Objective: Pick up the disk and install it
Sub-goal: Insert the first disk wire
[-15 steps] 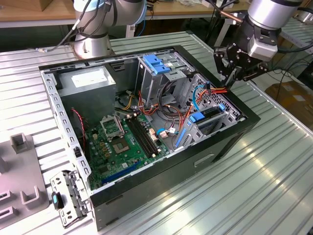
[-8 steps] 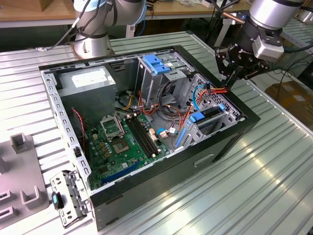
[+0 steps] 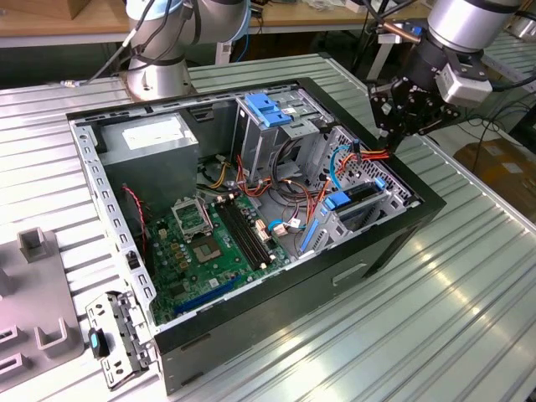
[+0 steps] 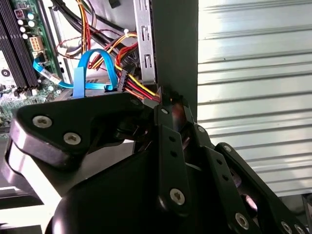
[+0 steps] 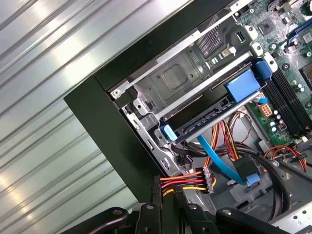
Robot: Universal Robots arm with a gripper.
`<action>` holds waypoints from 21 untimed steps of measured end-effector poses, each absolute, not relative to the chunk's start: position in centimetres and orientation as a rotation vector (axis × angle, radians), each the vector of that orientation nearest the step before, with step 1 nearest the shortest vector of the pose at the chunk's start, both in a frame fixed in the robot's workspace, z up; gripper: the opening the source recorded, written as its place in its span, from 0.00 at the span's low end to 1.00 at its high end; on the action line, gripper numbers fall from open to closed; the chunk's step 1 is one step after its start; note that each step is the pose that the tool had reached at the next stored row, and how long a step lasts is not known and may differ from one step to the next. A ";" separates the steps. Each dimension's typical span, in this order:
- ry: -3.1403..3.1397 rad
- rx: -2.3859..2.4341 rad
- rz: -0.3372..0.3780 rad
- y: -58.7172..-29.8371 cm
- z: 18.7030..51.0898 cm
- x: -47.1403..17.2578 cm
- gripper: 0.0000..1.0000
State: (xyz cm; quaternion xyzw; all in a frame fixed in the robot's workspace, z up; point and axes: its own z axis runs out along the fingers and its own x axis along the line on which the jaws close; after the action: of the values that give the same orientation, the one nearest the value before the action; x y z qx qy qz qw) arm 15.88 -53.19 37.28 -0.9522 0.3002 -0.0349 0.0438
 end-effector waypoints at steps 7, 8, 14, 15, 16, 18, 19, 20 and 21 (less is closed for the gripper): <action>0.924 -2.936 -0.127 -53.2 37.3 15.9 0.25; 0.924 -2.937 -0.128 -53.2 37.3 15.9 0.25; 0.922 -2.939 -0.128 -53.2 37.1 15.9 0.25; 0.914 -2.941 -0.128 -53.3 37.1 15.9 0.25; 0.904 -2.944 -0.128 -53.3 37.1 15.9 0.25; 0.880 -2.950 -0.127 -53.4 37.1 15.9 0.25; 0.858 -2.956 -0.126 -53.4 37.1 15.9 0.25; 0.846 -2.959 -0.126 -53.5 37.0 15.9 0.25; 0.840 -2.960 -0.126 -53.5 36.9 15.9 0.25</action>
State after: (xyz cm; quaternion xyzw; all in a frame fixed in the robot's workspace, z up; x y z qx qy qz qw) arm 15.88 -53.48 36.94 -0.9608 0.2726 -0.0408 0.0309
